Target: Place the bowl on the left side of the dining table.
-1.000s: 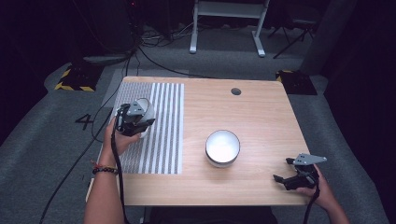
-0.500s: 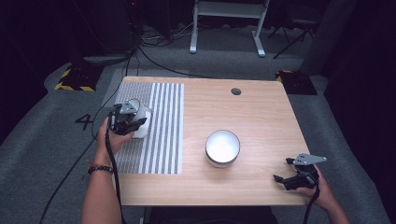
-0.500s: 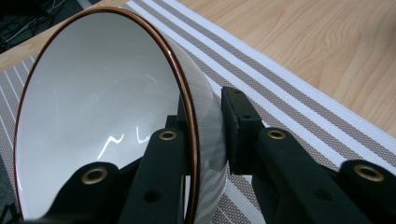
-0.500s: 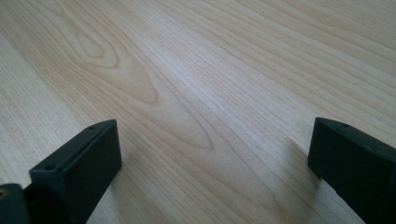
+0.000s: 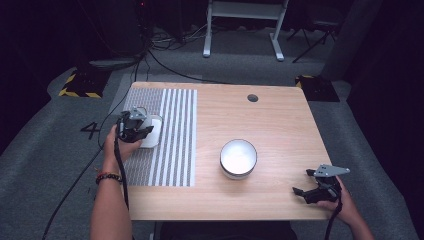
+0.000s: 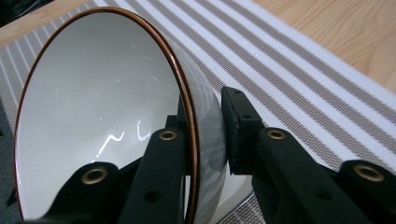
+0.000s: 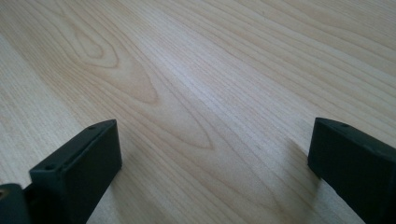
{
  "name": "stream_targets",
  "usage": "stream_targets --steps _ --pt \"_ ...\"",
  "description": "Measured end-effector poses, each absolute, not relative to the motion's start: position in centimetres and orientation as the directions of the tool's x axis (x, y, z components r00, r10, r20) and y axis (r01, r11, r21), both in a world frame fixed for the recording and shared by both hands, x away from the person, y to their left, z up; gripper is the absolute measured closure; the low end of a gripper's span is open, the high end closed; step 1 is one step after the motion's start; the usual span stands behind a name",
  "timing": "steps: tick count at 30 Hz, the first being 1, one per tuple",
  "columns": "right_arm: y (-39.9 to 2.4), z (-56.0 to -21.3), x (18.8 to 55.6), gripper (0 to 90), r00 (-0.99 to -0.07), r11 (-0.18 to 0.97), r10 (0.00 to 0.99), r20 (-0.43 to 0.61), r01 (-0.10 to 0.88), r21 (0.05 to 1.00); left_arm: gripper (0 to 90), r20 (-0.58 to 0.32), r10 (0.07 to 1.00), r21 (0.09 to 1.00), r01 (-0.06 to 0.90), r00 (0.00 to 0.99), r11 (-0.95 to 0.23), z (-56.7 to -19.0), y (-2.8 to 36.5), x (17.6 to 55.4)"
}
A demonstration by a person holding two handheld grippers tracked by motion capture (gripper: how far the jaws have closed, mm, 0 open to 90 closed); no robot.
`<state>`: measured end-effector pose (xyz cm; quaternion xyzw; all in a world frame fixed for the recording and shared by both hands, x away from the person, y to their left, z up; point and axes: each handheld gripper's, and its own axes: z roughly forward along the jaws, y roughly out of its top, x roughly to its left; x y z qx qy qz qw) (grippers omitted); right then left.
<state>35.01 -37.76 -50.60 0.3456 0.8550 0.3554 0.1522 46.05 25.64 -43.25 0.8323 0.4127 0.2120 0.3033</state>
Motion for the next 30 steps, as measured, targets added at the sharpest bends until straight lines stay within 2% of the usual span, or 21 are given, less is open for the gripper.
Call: stream_targets --steps 7,12,22,25,28,30 --pt "-37.8 -50.6 35.0 2.8 -0.715 0.508 0.699 -0.015 0.483 0.713 78.1 0.117 0.818 0.648 0.581 0.563 -0.493 -43.8 25.5 46.6" --pt "-37.8 -50.6 35.0 2.8 -0.715 0.508 0.699 -0.015 0.483 0.713 78.1 0.159 0.824 0.619 0.595 0.543 -0.512 -44.4 25.2 46.8" --pt "-37.8 -50.6 35.0 2.8 -0.714 0.508 0.700 -0.015 0.483 0.713 77.8 0.169 0.834 0.622 0.600 0.525 -0.504 -45.3 25.0 47.0" --pt "-37.8 -50.6 35.0 2.8 -0.714 0.508 0.700 -0.014 0.484 0.713 77.6 0.167 0.846 0.637 0.599 0.507 -0.485 -45.4 24.9 47.0" --pt "-37.8 -50.6 35.0 2.8 -0.714 0.508 0.700 -0.015 0.483 0.713 77.7 0.118 0.849 0.666 0.593 0.515 -0.452 -45.7 24.9 46.8" --pt "-37.8 -50.6 35.0 2.8 -0.714 0.508 0.700 -0.014 0.483 0.713 73.9 0.116 0.842 0.647 0.604 0.527 -0.467 -46.0 24.6 46.8"
